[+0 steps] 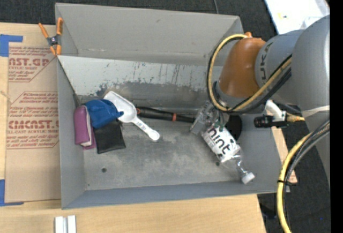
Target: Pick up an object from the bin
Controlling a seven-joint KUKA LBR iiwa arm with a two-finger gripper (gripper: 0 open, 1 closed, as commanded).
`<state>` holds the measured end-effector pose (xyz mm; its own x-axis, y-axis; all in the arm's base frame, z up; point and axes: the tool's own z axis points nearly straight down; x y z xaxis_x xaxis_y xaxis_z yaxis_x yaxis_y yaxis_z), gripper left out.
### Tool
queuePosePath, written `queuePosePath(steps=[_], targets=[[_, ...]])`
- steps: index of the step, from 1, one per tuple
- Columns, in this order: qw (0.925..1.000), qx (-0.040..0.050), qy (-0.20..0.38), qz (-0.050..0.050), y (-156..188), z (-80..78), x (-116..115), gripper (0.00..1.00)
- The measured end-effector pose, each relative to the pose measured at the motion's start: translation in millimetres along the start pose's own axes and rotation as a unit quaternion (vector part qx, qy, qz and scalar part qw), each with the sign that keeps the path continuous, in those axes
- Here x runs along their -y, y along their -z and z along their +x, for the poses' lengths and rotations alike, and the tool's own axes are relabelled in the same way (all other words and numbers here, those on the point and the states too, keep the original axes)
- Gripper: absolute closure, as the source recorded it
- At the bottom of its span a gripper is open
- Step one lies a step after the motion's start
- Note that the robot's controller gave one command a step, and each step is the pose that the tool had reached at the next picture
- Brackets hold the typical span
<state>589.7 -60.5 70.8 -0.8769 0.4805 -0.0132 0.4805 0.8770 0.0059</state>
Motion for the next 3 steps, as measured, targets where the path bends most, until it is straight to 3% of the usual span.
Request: queuePosePath(steps=[1,2,3], targets=[[1.0,0.0,0.0,0.0,0.0,0.0,-0.1,1.0],[1.0,0.0007,0.009,0.0,9.8,18.1,-20.9,1.0],[0.9999,0.0006,-0.016,0.0,8.4,13.3,-22.5,1.0]])
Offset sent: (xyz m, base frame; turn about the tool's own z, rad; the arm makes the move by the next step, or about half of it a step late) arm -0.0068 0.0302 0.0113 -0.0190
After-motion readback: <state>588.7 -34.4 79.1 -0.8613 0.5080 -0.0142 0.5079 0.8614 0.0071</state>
